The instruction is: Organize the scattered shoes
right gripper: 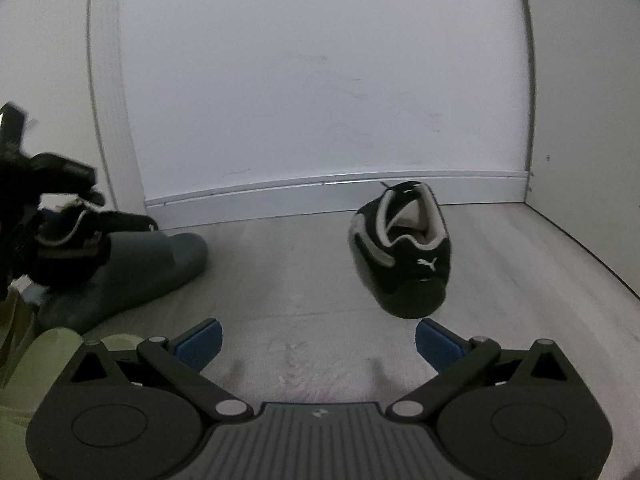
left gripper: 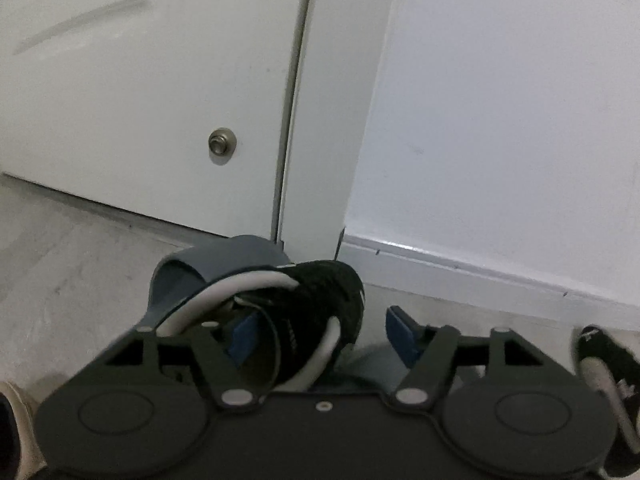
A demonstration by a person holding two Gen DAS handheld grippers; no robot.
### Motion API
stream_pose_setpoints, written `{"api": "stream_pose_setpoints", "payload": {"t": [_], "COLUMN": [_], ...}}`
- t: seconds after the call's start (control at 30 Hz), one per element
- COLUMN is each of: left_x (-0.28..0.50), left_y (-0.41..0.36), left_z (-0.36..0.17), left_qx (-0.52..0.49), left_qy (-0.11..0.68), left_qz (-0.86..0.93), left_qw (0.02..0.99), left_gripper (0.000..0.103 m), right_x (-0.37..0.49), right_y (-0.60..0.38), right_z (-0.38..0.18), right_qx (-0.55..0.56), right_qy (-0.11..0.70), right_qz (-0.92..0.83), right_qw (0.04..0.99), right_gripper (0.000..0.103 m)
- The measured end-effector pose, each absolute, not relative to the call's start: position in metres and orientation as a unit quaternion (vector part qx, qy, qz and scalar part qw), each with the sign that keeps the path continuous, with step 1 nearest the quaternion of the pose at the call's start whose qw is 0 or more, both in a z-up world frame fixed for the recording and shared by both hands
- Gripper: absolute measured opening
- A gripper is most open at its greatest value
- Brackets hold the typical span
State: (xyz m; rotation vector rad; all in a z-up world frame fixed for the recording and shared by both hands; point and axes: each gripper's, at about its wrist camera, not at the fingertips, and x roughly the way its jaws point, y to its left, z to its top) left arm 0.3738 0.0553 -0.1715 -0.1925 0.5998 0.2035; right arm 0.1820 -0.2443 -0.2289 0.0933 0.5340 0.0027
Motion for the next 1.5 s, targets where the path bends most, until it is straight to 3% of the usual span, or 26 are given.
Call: {"api": "stream_pose_setpoints", "payload": {"t": [0.13, 0.17, 0.2, 0.37, 0.7, 0.9, 1.17, 1.5], "left_x": [0.376, 0.376, 0.375, 0.370, 0.332, 0.278, 0.207, 0.140], "left_y": [0.047, 0.045, 0.048, 0.068, 0.099, 0.069, -0.007, -0.096], "left_z": [-0.176, -0.176, -0.179, -0.185, -0.151, -0.105, -0.098, -0.152], "left_qx": [-0.074, -0.072, -0.086, -0.155, -0.344, -0.359, -0.408, -0.417], "left_qy": [0.292, 0.291, 0.291, 0.270, 0.205, 0.157, 0.183, 0.261], "left_qz": [0.115, 0.116, 0.116, 0.107, 0.109, 0.080, 0.030, 0.005], "left_qw": [0.947, 0.947, 0.946, 0.944, 0.910, 0.917, 0.894, 0.871], "left_gripper": [0.067, 0.045, 0.031, 0.017, 0.015, 0.015, 0.015, 0.014], "right_x": [0.180, 0.179, 0.179, 0.177, 0.170, 0.159, 0.131, 0.111], "right_y": [-0.239, -0.238, -0.237, -0.234, -0.240, -0.253, -0.281, -0.337], "right_z": [-0.230, -0.229, -0.229, -0.227, -0.214, -0.194, -0.160, -0.156], "right_qx": [0.033, 0.031, 0.028, 0.023, 0.020, 0.030, 0.024, 0.076], "right_qy": [0.265, 0.264, 0.263, 0.258, 0.235, 0.209, 0.167, 0.183], "right_qz": [0.011, 0.015, 0.018, 0.027, 0.021, 0.012, -0.022, -0.111], "right_qw": [0.964, 0.964, 0.964, 0.966, 0.972, 0.977, 0.985, 0.974], "right_gripper": [0.102, 0.102, 0.102, 0.102, 0.102, 0.102, 0.102, 0.102]}}
